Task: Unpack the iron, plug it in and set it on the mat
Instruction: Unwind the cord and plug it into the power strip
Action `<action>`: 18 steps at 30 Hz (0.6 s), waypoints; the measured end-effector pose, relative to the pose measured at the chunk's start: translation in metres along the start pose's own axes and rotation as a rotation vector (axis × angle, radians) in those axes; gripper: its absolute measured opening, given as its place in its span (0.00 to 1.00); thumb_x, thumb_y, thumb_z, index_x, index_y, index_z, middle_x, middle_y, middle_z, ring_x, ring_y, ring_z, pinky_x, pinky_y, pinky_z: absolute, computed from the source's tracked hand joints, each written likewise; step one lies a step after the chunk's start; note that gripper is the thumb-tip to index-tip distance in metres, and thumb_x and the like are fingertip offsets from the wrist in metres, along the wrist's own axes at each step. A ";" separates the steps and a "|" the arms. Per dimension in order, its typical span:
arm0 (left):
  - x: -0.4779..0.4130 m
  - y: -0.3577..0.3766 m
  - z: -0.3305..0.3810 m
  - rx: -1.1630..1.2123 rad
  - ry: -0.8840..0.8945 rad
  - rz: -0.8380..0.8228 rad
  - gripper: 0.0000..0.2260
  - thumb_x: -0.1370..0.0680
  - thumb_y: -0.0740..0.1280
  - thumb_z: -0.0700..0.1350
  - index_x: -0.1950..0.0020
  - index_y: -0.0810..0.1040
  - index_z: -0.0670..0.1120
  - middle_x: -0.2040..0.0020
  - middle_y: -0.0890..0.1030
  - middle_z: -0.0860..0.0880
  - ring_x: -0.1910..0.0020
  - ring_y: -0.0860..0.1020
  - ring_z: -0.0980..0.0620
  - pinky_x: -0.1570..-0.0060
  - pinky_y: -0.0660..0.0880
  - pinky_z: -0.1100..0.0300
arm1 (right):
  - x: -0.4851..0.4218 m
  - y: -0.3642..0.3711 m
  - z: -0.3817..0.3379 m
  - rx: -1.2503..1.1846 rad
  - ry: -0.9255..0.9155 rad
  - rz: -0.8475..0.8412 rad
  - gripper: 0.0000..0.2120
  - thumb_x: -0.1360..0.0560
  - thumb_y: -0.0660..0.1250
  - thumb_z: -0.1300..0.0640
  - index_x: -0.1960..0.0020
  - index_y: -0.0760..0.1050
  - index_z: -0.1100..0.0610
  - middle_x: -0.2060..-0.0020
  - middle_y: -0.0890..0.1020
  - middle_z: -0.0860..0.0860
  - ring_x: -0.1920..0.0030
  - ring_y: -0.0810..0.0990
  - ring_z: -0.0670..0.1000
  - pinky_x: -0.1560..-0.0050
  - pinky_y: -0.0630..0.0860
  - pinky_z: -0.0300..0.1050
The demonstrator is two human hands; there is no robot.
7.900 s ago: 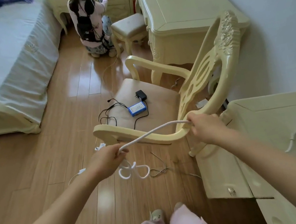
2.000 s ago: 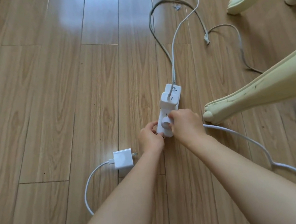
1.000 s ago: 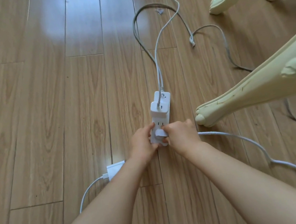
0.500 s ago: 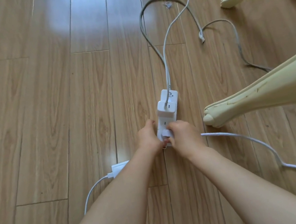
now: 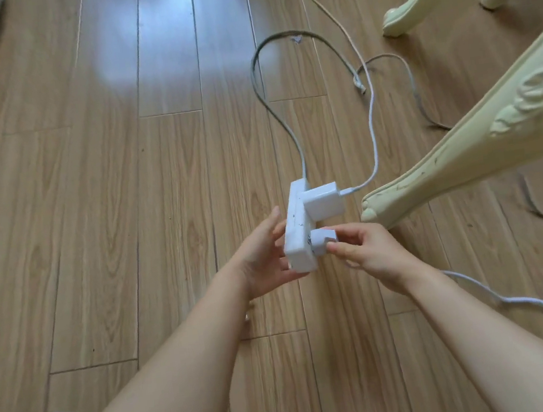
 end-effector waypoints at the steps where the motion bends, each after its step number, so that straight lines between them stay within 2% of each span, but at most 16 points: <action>1: 0.002 0.004 0.000 -0.059 -0.025 0.045 0.26 0.23 0.53 0.64 0.38 0.74 0.47 0.51 0.77 0.49 0.54 0.76 0.50 0.56 0.78 0.54 | 0.003 0.001 0.000 0.008 0.008 -0.011 0.13 0.26 0.66 0.67 0.42 0.78 0.60 0.58 0.82 0.48 0.62 0.78 0.36 0.64 0.71 0.26; 3: 0.006 0.015 -0.002 -0.134 -0.055 0.160 0.28 0.23 0.50 0.66 0.38 0.74 0.47 0.52 0.80 0.48 0.57 0.78 0.51 0.58 0.77 0.54 | 0.010 0.004 -0.002 0.018 -0.001 -0.014 0.12 0.26 0.67 0.67 0.43 0.79 0.60 0.57 0.82 0.50 0.58 0.78 0.42 0.60 0.72 0.28; 6: 0.006 0.023 -0.009 -0.010 -0.079 0.277 0.23 0.22 0.54 0.62 0.38 0.73 0.47 0.52 0.80 0.47 0.56 0.78 0.49 0.57 0.76 0.53 | 0.016 0.007 -0.004 0.064 -0.048 0.080 0.10 0.28 0.69 0.66 0.48 0.79 0.56 0.58 0.82 0.49 0.57 0.79 0.44 0.54 0.74 0.35; 9: 0.002 0.024 -0.015 0.081 -0.054 0.266 0.18 0.21 0.57 0.56 0.35 0.71 0.48 0.50 0.80 0.45 0.59 0.78 0.48 0.56 0.75 0.53 | 0.020 0.006 -0.003 0.152 -0.073 0.121 0.09 0.30 0.72 0.64 0.57 0.79 0.51 0.62 0.81 0.49 0.61 0.79 0.43 0.56 0.75 0.36; 12: 0.000 0.026 -0.022 0.088 0.050 0.275 0.16 0.20 0.57 0.52 0.32 0.67 0.56 0.43 0.79 0.45 0.60 0.78 0.49 0.62 0.73 0.57 | 0.026 0.007 0.001 0.143 -0.050 0.110 0.11 0.33 0.74 0.65 0.61 0.78 0.49 0.65 0.80 0.47 0.68 0.78 0.35 0.62 0.74 0.27; 15: -0.003 0.029 -0.028 0.069 0.166 0.284 0.16 0.20 0.56 0.48 0.31 0.68 0.52 0.41 0.78 0.43 0.58 0.78 0.48 0.62 0.73 0.58 | 0.030 0.011 0.005 0.117 -0.045 0.134 0.11 0.35 0.75 0.67 0.63 0.79 0.52 0.67 0.81 0.47 0.69 0.78 0.35 0.64 0.74 0.28; 18: -0.006 0.028 -0.027 0.025 0.208 0.314 0.17 0.21 0.58 0.47 0.31 0.67 0.52 0.38 0.77 0.41 0.50 0.78 0.44 0.57 0.75 0.54 | 0.028 0.011 0.006 0.088 -0.052 0.138 0.10 0.35 0.75 0.67 0.63 0.80 0.53 0.67 0.82 0.48 0.67 0.80 0.38 0.60 0.77 0.32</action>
Point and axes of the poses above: each hand's wrist, its own x-axis away from the middle knuckle, its own y-axis out of the palm, z = x × y, the point moved 2 cm from there along -x, towards the middle knuckle
